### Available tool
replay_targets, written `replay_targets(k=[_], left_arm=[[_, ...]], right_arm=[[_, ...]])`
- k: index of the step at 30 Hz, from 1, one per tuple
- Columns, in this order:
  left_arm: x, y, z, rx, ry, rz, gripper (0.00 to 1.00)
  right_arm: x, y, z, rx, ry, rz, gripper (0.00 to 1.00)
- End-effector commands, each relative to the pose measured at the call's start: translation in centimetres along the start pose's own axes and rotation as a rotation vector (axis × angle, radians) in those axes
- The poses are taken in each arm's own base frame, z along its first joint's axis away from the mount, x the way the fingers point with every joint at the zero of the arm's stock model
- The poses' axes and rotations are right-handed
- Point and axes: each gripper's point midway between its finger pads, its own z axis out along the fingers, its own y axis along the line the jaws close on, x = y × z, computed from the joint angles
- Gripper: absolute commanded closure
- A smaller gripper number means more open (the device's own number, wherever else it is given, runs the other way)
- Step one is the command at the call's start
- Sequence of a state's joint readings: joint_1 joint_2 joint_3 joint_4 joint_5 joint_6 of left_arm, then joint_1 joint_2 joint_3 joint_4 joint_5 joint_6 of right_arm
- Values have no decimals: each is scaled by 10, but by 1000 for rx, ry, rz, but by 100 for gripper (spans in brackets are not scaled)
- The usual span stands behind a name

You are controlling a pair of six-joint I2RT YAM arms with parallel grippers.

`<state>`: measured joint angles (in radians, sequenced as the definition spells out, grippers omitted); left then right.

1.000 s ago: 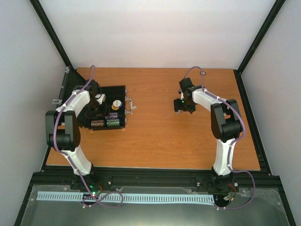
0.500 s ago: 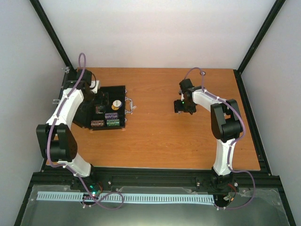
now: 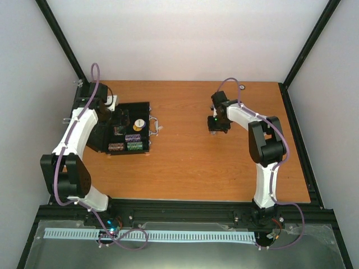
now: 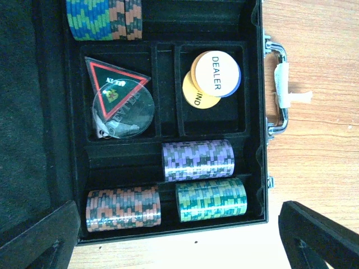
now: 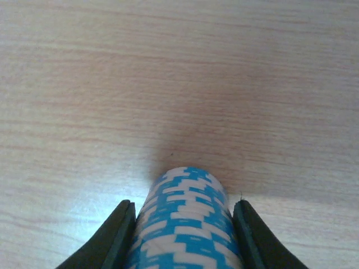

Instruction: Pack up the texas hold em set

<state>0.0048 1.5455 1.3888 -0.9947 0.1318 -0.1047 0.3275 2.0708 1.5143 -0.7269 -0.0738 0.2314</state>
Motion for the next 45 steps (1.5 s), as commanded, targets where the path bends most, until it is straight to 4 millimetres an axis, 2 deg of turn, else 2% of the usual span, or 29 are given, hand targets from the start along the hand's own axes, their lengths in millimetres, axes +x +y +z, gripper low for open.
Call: replay_targets(k=[1,3,5,10,14,16,19,22,27,28,32,37,45], left_arm=[[-5,10,-24,-61,-65,-2,0],[-7,15,-31,-94,-83,-8,0],[-10,17,-38,-111,-108,-17,0],[-23,20,-66,-143,-199,-66,0],[-32,11,-90,-97,-285,-98,0],[-34,3,-100,-49,-320,-115,0],[-33,-7,-111,16,-360,-136,0],[-24,-11,-114,42,-366,-145,0],[-9,-10,-106,44,-327,-129,0],[-9,-11,-106,45,-326,-126,0],[-9,-11,-109,46,-341,-113,0],[-8,-9,-109,29,-343,-94,0],[-6,-8,-101,28,-325,-88,0]], right_arm=[[2,13,-4,-40,14,-3,86],[4,20,-15,-70,3,-1,96],[1,34,-33,-125,-24,-9,97],[-17,109,-94,-430,-112,-20,97],[-34,181,-131,-614,-168,-83,97],[-37,219,-138,-675,-179,-137,97],[-37,270,-132,-763,-157,-184,97],[-34,307,-118,-817,-126,-206,97],[-32,358,-110,-910,-86,-241,97],[-31,365,-101,-910,-70,-242,97],[-19,379,-87,-896,-36,-248,97],[0,376,-68,-834,11,-253,97],[16,372,-48,-789,64,-242,97]])
